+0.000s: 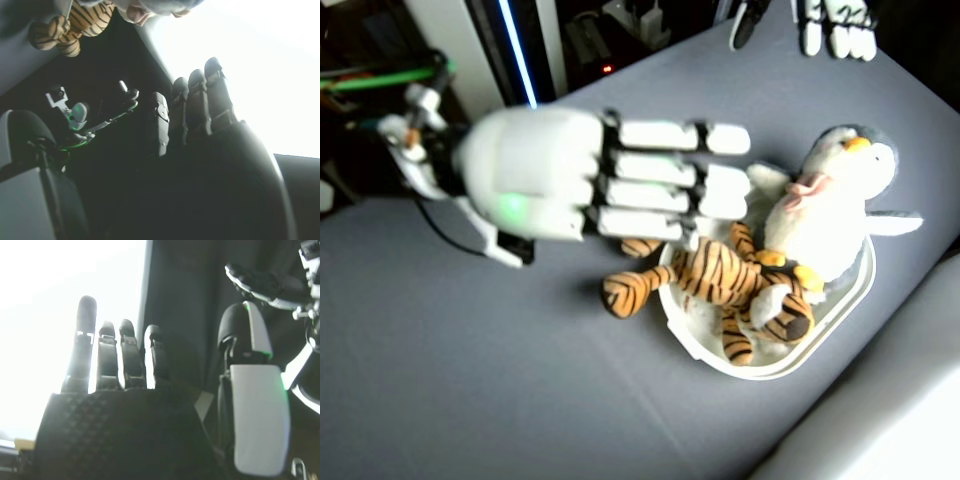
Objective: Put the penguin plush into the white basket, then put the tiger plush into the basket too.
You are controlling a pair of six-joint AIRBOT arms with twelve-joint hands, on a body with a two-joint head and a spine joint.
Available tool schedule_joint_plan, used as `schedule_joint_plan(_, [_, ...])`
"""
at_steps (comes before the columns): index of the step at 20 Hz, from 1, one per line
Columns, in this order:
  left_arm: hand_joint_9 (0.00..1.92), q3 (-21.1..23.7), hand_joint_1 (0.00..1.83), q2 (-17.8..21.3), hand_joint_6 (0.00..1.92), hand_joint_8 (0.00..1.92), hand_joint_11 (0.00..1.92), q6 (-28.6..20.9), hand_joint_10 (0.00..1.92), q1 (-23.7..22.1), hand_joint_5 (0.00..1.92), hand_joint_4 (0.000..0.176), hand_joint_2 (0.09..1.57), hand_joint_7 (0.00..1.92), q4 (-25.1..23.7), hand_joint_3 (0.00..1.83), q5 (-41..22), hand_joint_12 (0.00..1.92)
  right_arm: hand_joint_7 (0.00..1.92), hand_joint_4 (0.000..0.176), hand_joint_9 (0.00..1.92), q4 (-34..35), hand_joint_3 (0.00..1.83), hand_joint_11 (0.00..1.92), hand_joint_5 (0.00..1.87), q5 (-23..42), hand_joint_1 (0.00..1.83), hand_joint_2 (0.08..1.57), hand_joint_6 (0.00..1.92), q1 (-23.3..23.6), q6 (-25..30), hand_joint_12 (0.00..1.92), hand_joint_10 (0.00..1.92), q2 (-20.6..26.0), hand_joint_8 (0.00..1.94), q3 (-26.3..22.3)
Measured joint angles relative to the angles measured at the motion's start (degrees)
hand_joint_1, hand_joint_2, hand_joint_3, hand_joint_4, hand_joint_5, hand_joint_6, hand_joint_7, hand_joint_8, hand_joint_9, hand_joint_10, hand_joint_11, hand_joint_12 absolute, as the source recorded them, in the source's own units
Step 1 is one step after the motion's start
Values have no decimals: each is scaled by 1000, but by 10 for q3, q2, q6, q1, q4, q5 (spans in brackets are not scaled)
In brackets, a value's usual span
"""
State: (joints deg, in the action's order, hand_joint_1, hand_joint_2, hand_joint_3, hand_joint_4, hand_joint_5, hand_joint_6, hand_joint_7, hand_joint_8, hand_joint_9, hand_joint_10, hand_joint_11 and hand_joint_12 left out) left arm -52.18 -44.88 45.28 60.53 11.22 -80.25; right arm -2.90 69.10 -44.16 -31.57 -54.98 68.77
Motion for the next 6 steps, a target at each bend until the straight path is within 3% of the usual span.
schedule_joint_plan(1, [60, 0, 839, 0, 0, 0, 27, -2, 14, 0, 133, 127, 878, 83, 0, 0, -9, 58, 186, 135, 162, 17, 0, 89, 193, 24, 729, 1080, 6, -23, 12, 23, 13, 5, 5, -4])
schedule_joint_plan(2, [72, 0, 806, 0, 0, 0, 21, -2, 15, 0, 72, 117, 915, 57, 0, 13, -20, 55, 218, 149, 214, 42, 7, 116, 207, 59, 688, 1099, 6, -52, 23, 29, 21, 13, 10, -9])
schedule_joint_plan(4, [142, 2, 737, 0, 2, 5, 95, -4, 15, 0, 82, 73, 962, 117, -1, 9, -37, 89, 298, 111, 295, 79, 7, 188, 248, 115, 655, 1171, 3, -97, 35, 37, 9, 23, 5, -23])
schedule_joint_plan(5, [166, 2, 752, 0, 5, 12, 112, -6, 18, 0, 93, 72, 961, 147, -2, 4, -54, 97, 323, 101, 311, 94, 11, 185, 259, 154, 613, 1195, 4, -123, 38, 33, 9, 26, 9, -33])
schedule_joint_plan(6, [229, 6, 678, 0, 5, 8, 190, -6, 15, 5, 153, 24, 976, 225, 4, 2, -72, 157, 462, 94, 464, 103, 3, 283, 325, 182, 576, 1192, 6, -144, 44, 63, 23, 26, 13, -38])
